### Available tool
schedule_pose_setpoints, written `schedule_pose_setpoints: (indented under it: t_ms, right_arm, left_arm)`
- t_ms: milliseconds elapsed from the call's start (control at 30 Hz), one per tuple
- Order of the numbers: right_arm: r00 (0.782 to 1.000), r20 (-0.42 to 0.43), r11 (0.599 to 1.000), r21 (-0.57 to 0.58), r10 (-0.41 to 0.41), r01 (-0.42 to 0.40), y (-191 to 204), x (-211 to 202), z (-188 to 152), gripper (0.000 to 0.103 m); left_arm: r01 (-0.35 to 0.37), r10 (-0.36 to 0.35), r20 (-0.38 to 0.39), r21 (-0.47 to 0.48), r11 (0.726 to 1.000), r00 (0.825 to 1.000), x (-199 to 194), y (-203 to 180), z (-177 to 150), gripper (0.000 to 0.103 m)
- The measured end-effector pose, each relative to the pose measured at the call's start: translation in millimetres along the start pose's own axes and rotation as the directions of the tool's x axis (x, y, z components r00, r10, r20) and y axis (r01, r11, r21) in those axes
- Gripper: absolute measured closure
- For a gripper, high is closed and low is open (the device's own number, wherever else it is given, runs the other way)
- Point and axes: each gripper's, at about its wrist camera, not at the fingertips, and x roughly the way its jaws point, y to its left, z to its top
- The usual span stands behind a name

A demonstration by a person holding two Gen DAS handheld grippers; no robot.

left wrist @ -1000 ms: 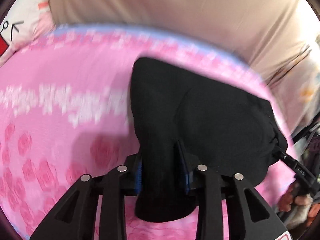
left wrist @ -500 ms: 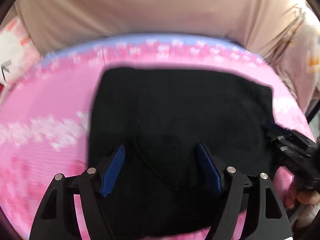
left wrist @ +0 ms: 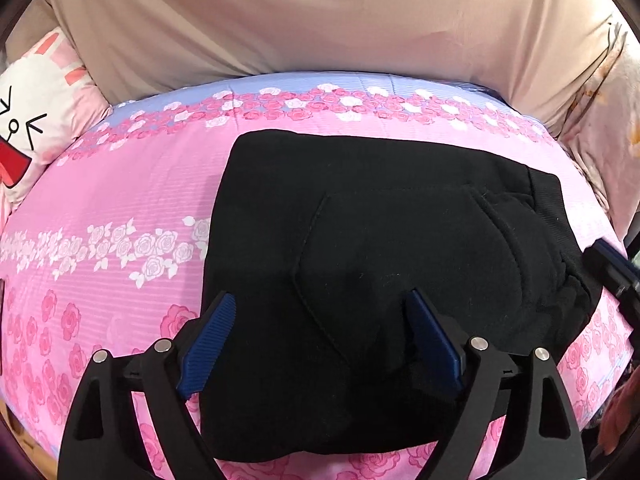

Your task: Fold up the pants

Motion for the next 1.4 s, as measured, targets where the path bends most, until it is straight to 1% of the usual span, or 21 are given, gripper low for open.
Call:
schedule_pose_setpoints:
  t_ms: [67,133,233,300,400,467,500,567,600,633,733,800,833,933,1033,1100,1200,1233,1267,1333,1400]
  right_arm:
    - [0.999,-0.033,1.000,-0.018,0.006,-0.006,6,10,-8,0.052]
    - [0.994,-0.107,0.998,-0.055,-0.020,0.014,10,33,-19,0.050]
    - [0.996,-0.088,0.998,-0.051,-0.027,0.023,14,23,-16,0.050]
    - [0.999,-0.046,0.999,-0.038,-0.009,0.007,16,9,-8,0.050]
    - [1.000,-0.004,0.997,-0.071,-0.008,0.008,23,0,1,0.050]
    - [0.998,-0.053,0.996,-0.089,-0.020,0.016,23,20,-2,0.043]
    - [0.993,-0.115,0.996,-0.090,-0.023,0.012,19,40,-10,0.042]
    - [0.996,-0.084,0.998,-0.070,-0.001,-0.005,14,40,-13,0.041]
    - [0.996,-0.093,0.998,-0.062,0.005,-0.011,14,35,-11,0.041]
    - [0.996,-0.089,0.999,-0.042,0.019,-0.023,11,27,-7,0.041]
    - [1.000,-0.022,0.999,0.027,0.022,-0.022,-12,-6,2,0.040]
    - [1.000,-0.014,0.997,0.080,0.006,-0.005,-34,-21,3,0.032]
    - [1.000,-0.030,0.993,0.116,0.003,0.000,-48,-24,0,0.023]
    - [0.994,-0.101,0.970,0.242,0.045,-0.020,-85,-19,-12,0.022]
    - [0.982,-0.131,0.946,0.311,0.136,-0.089,-95,-6,-20,0.022]
    - [0.972,-0.143,0.934,0.331,0.188,-0.132,-95,4,-24,0.022]
    - [0.964,-0.177,0.933,0.336,0.200,-0.132,-91,20,-28,0.021]
    - [0.962,-0.182,0.930,0.343,0.202,-0.131,-90,24,-29,0.021]
    - [0.962,-0.178,0.928,0.347,0.208,-0.136,-90,25,-31,0.027]
    - [0.962,-0.147,0.921,0.350,0.232,-0.168,-88,23,-31,0.050]
    - [0.968,-0.124,0.925,0.342,0.217,-0.163,-86,18,-30,0.058]
  left_arm:
    - [-0.004,0.004,-0.001,0.001,1.000,1.000,0,0,-1,0.016]
    - [-0.003,0.003,-0.003,0.002,1.000,1.000,1,0,-1,0.016]
    - [-0.006,0.006,-0.009,0.009,1.000,1.000,2,-1,-2,0.016]
    - [-0.005,0.005,-0.009,0.011,1.000,1.000,1,0,-3,0.016]
    - [-0.001,0.001,-0.010,0.006,1.000,1.000,1,1,-3,0.016]
    - [-0.002,0.002,-0.008,0.003,1.000,1.000,1,1,-4,0.016]
    - [-0.002,0.002,-0.008,0.002,1.000,1.000,1,1,-4,0.016]
    - [0.005,-0.005,-0.016,0.002,1.000,1.000,1,2,-6,0.016]
    - [0.008,-0.008,-0.016,0.002,1.000,1.000,-1,3,-7,0.016]
    - [0.014,-0.014,-0.016,-0.001,1.000,1.000,-3,4,-8,0.016]
    - [0.120,-0.120,0.008,-0.061,0.991,0.993,-19,23,-12,0.016]
    - [0.160,-0.158,0.028,-0.086,0.983,0.987,-29,35,-15,0.016]
    - [0.162,-0.159,0.042,-0.086,0.983,0.986,-34,38,-17,0.016]
    - [0.173,-0.172,0.072,-0.012,0.985,0.983,-50,29,-22,0.016]
    - [0.195,-0.199,0.070,0.066,0.979,0.977,-53,7,-25,0.016]
    - [0.183,-0.187,0.055,0.075,0.980,0.981,-47,-1,-24,0.016]
    - [0.185,-0.185,0.025,0.018,0.983,0.982,-37,7,-22,0.016]
    - [0.185,-0.185,0.019,-0.008,0.983,0.983,-35,13,-23,0.016]
    - [0.182,-0.181,0.013,-0.033,0.983,0.983,-34,20,-23,0.016]
    - [0.171,-0.171,0.004,-0.068,0.983,0.985,-31,32,-26,0.016]
    - [0.158,-0.159,-0.004,-0.092,0.983,0.987,-29,41,-29,0.016]
